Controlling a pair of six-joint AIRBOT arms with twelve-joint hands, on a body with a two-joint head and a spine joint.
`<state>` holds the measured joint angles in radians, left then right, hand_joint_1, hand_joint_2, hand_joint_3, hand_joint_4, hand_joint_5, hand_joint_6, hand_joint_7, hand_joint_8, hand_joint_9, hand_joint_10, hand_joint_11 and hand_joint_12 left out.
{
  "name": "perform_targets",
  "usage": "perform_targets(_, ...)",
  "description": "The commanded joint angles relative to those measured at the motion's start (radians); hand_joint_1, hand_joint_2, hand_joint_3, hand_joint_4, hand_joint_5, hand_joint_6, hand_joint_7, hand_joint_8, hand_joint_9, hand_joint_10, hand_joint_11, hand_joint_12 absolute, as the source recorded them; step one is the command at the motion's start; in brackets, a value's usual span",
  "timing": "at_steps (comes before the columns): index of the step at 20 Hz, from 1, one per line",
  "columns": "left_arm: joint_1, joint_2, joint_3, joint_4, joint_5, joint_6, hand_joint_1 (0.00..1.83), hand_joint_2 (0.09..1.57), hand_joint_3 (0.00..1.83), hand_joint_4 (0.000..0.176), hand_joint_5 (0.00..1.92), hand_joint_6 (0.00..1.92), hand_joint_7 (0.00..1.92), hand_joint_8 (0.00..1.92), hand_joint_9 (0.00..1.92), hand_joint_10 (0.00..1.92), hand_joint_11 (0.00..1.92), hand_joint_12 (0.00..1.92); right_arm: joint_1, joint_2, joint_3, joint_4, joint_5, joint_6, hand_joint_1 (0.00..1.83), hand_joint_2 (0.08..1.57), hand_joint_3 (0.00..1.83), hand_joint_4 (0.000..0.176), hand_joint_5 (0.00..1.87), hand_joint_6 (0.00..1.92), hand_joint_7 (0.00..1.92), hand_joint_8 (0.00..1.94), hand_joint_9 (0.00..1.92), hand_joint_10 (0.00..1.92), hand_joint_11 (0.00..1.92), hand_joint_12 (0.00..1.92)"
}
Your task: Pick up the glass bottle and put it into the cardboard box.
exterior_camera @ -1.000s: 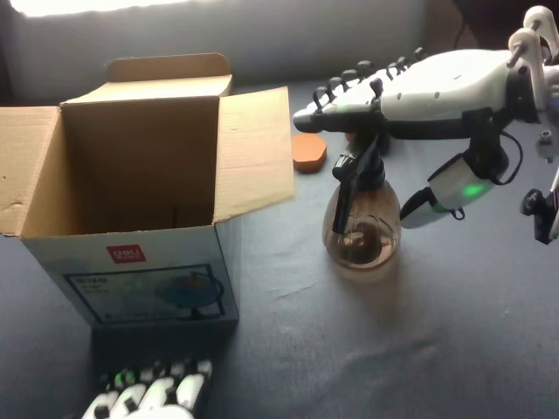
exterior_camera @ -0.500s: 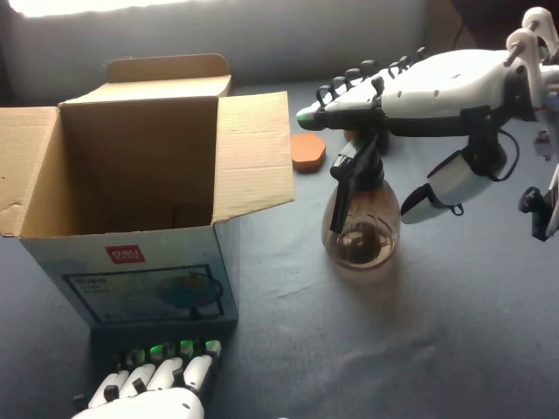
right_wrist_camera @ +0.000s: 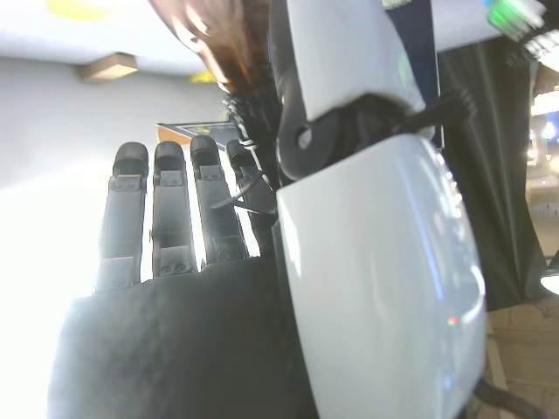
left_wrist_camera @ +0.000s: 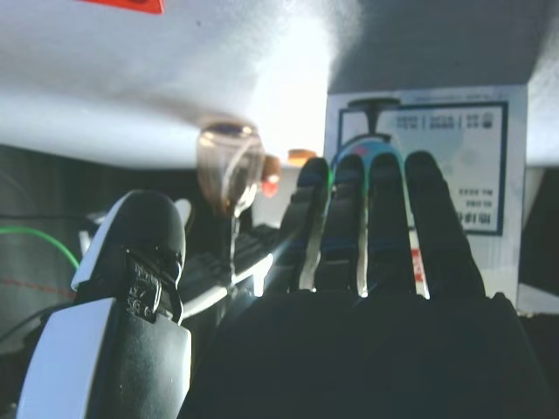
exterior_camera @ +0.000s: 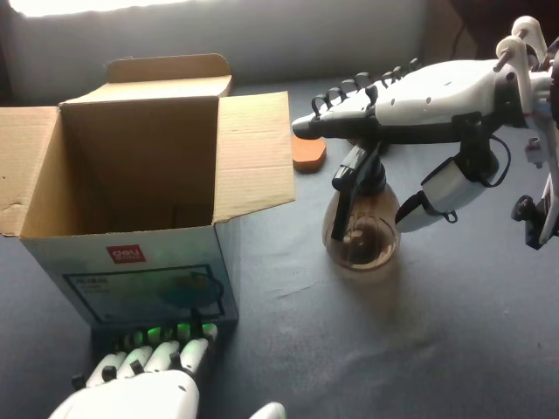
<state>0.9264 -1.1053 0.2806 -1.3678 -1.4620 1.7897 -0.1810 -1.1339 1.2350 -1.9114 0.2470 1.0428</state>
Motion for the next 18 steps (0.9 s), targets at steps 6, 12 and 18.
perform_targets(6, -0.006, 0.009, 0.026, 0.081, -0.033, -0.014, 0.00, 1.27, 0.01, 0.000, 0.05, 0.00, 0.03, 0.00, 0.00, 0.00, 0.00, 0.00, 0.025, -0.014, 0.017, 0.013, -0.034, 0.003, 1.22, 0.94, 0.06, 0.000, 0.00, 0.00, 0.04, 0.01, 0.00, 0.00, 0.00, 0.00)
perform_targets(12, -0.013, 0.015, 0.049, 0.081, -0.033, -0.023, 0.00, 1.27, 0.01, 0.000, 0.05, 0.00, 0.04, 0.00, 0.00, 0.00, 0.00, 0.00, 0.025, -0.024, 0.022, 0.012, -0.034, 0.002, 1.19, 0.96, 0.07, 0.000, 0.19, 0.08, 0.26, 0.05, 0.16, 0.07, 0.00, 0.01)
perform_targets(18, -0.028, 0.031, 0.063, 0.081, -0.016, -0.024, 0.00, 1.27, 0.01, 0.000, 0.05, 0.00, 0.04, 0.00, 0.00, 0.00, 0.00, 0.00, 0.023, -0.025, 0.022, 0.010, -0.038, -0.001, 1.23, 1.19, 0.00, 0.000, 0.69, 1.27, 0.97, 1.20, 0.75, 1.32, 0.44, 1.80)
